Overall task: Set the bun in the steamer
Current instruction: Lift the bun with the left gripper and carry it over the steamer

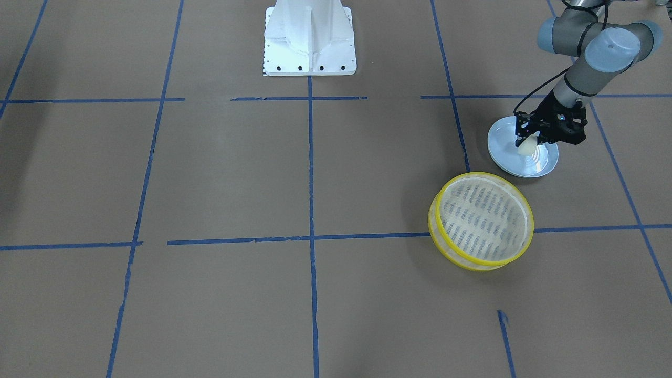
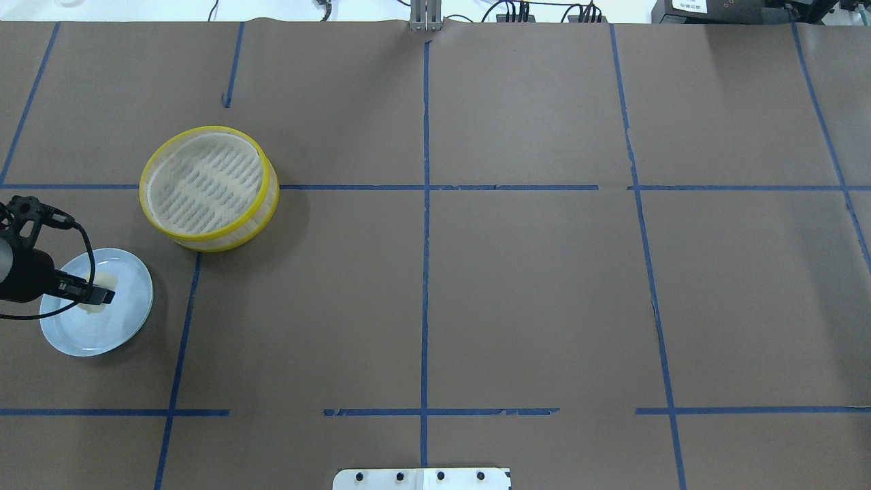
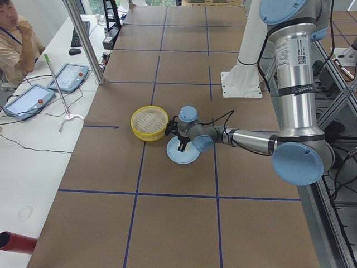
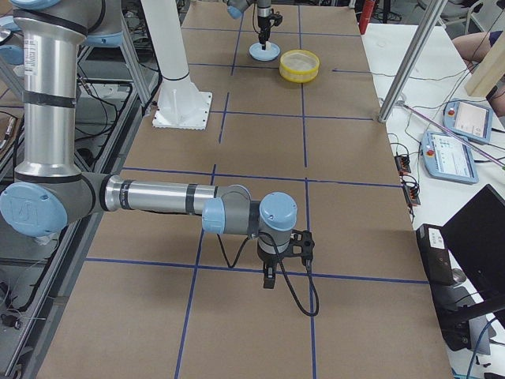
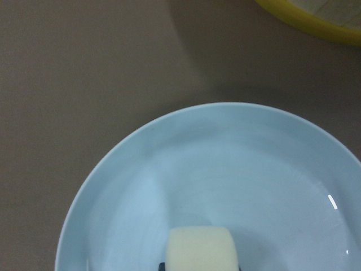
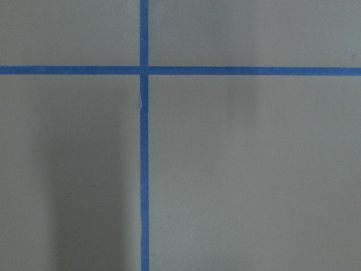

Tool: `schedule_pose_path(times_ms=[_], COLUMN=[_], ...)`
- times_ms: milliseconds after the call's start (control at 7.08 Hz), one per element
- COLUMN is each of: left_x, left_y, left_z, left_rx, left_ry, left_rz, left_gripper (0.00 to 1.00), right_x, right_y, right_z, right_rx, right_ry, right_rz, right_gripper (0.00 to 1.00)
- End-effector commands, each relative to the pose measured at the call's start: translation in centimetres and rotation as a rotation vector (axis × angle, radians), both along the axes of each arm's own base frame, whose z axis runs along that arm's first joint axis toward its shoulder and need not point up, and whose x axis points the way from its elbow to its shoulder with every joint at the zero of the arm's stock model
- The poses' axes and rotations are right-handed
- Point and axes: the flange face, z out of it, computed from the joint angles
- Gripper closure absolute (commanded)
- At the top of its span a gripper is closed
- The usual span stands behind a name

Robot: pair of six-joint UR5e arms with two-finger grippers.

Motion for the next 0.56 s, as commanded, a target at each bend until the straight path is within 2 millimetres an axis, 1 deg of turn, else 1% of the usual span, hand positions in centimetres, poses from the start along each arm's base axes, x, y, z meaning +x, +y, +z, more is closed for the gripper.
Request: schedule_pose_path(times_ms=[0, 141, 282, 424], left_x=[-0.8, 0.0, 2.2, 4.2], left_y=[-3.5, -7.0, -10.4, -13.1], left_z=[-5.0, -8.3, -11.8, -12.9], left_rx=[-0.057, -0.087, -0.12, -0.144], left_ry=[0.073, 0.055, 0.025, 0.005], left_rz=[-0.069, -0.106, -0.118, -0.125], left_gripper=[0.59, 0.59, 0.59, 0.59], right_x=[0.0, 0.0, 0.0, 0.0], right_y=[0.0, 0.0, 0.0, 0.0], right_z=[0.0, 0.0, 0.0, 0.0], right_rx=[0.0, 0.0, 0.0, 0.0], right_ry=[0.0, 0.0, 0.0, 0.0], right_rz=[0.0, 0.0, 0.0, 0.0], right_gripper=[0.0, 0.0, 0.0, 0.0])
